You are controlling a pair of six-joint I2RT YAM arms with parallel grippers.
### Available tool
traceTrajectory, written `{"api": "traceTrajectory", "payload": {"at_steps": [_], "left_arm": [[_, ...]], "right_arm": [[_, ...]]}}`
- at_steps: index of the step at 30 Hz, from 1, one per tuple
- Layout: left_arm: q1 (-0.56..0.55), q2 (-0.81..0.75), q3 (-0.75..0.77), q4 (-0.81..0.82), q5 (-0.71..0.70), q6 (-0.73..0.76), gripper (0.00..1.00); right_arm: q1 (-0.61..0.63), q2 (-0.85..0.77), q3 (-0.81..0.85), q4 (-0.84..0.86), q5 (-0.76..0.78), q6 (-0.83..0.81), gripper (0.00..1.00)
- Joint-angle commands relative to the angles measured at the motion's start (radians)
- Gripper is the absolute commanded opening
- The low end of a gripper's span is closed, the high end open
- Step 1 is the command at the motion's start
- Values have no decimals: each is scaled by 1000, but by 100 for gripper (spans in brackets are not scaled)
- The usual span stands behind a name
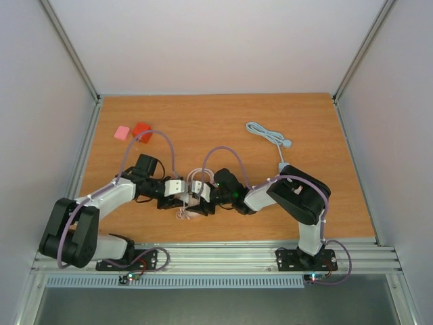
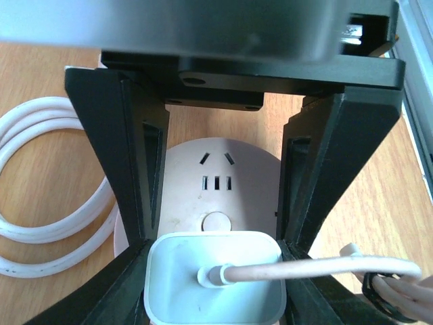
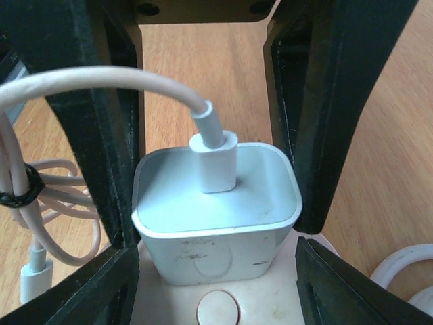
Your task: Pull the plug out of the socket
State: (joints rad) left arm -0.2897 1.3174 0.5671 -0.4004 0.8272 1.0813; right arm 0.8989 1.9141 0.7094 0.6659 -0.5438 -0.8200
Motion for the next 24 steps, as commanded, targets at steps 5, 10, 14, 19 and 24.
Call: {"api": "traceTrajectory", "payload": {"at_steps": [5,10,14,19,24], "left_arm": [[72,15,135,-93,244,6,27],[72,26,143,-160,238,79,26],[71,-18,91,-104,192,114,25],[63,-89,30,-28,131,115,25],[60,-90,22,-27,122,131,25]], "right_arm": [[9,87,-54,-214,88,-53,65],[9,88,-55,-215,92,-52,65],[9,91,-52,-215,93,-50,65],[9,98,-45,-221,94,-50,65],[9,108,-37,-229,96,-45,65]]}}
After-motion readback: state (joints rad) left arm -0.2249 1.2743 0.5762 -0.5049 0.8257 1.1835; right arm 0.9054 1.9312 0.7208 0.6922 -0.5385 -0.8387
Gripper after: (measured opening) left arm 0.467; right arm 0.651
